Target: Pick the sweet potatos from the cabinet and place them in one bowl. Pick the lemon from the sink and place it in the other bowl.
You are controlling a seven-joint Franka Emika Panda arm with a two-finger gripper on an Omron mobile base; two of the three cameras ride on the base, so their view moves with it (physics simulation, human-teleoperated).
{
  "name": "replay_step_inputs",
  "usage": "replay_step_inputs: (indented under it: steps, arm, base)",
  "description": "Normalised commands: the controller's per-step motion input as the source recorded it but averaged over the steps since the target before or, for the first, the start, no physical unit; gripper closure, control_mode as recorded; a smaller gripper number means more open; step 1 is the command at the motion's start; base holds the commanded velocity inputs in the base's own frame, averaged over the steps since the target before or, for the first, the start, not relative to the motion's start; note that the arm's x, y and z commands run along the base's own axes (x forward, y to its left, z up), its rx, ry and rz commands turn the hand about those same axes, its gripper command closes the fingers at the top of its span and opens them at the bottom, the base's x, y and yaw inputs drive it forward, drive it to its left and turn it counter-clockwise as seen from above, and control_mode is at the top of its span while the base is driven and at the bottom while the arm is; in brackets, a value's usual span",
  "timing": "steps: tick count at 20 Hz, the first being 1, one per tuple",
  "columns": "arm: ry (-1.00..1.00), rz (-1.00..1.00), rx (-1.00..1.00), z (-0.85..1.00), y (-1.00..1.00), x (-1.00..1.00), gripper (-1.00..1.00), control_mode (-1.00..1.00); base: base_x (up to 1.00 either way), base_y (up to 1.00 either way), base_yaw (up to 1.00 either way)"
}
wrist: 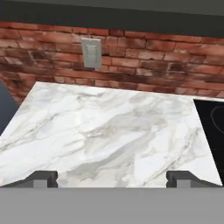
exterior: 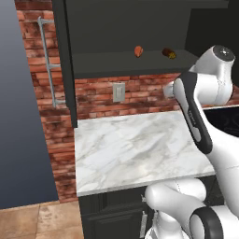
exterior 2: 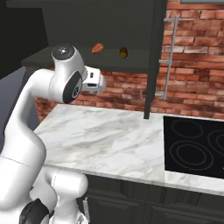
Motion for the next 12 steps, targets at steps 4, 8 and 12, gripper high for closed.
replay_step_inputs:
  steps: [4,8,12]
  arm:
    - [-0.28,0.0,0.0,0.27,-0.19,0.0,-1.0,-1.0]
    - [-0.2,-0.01,0.0,0.42,-0.08,0.02,-1.0,-1.0]
    - [-0.02,-0.04,0.0,0.56,-0.03,0.16,-1.0,-1.0]
  base:
    - [0.0,0.0,0.0]
    - [0.0,0.0,0.0]
    - [0.0,0.0,0.0]
